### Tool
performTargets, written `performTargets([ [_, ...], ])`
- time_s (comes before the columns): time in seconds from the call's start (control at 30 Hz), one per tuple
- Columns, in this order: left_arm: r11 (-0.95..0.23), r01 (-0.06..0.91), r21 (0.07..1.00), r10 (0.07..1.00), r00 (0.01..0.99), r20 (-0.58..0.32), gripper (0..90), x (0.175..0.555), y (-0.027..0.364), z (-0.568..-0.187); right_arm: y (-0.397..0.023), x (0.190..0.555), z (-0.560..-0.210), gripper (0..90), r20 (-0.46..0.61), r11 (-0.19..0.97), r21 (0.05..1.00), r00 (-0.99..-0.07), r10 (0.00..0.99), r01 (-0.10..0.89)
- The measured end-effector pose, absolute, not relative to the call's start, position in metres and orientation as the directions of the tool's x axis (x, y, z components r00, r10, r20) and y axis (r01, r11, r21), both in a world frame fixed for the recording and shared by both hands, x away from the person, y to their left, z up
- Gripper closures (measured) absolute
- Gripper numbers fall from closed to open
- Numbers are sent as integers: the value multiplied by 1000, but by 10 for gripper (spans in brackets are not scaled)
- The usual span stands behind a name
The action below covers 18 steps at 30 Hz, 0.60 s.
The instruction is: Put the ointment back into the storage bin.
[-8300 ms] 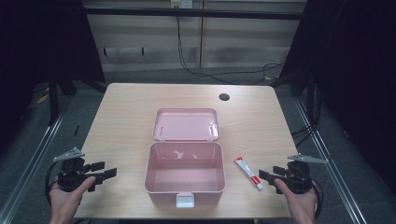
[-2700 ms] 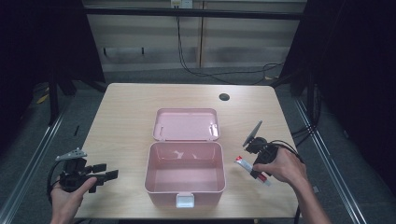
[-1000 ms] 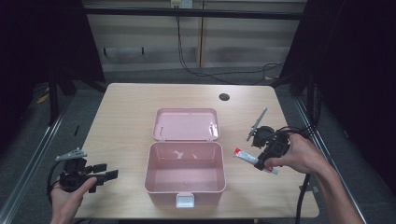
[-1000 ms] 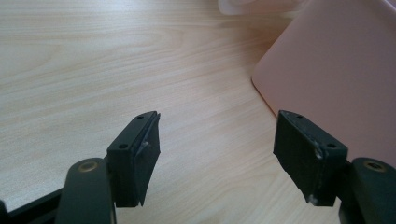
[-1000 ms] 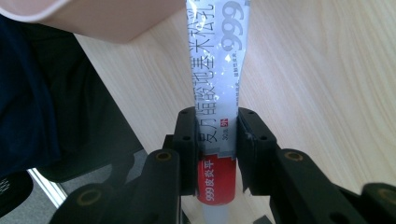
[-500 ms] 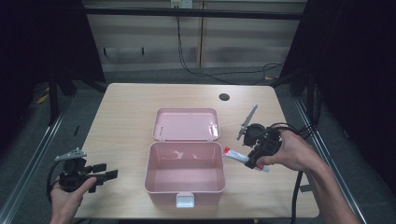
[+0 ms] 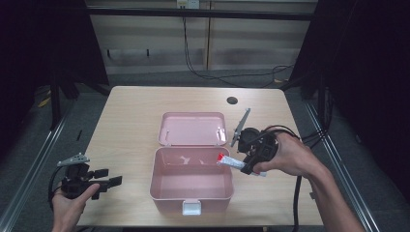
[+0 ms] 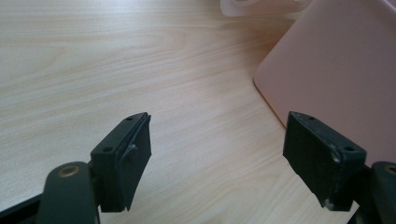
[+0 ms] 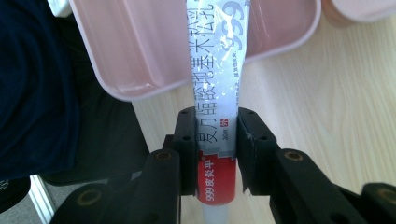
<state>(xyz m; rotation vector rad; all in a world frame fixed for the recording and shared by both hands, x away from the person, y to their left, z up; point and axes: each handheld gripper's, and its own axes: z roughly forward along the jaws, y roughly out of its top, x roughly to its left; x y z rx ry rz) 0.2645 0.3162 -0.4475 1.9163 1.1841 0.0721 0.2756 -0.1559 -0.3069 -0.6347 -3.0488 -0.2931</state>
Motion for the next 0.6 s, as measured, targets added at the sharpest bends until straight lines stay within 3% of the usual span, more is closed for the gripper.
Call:
performTargets([
  [0.6, -246, 680, 691, 750, 585, -309, 191, 263, 311, -446, -114, 283, -312, 715, 78, 928, 168, -943, 322, 331],
])
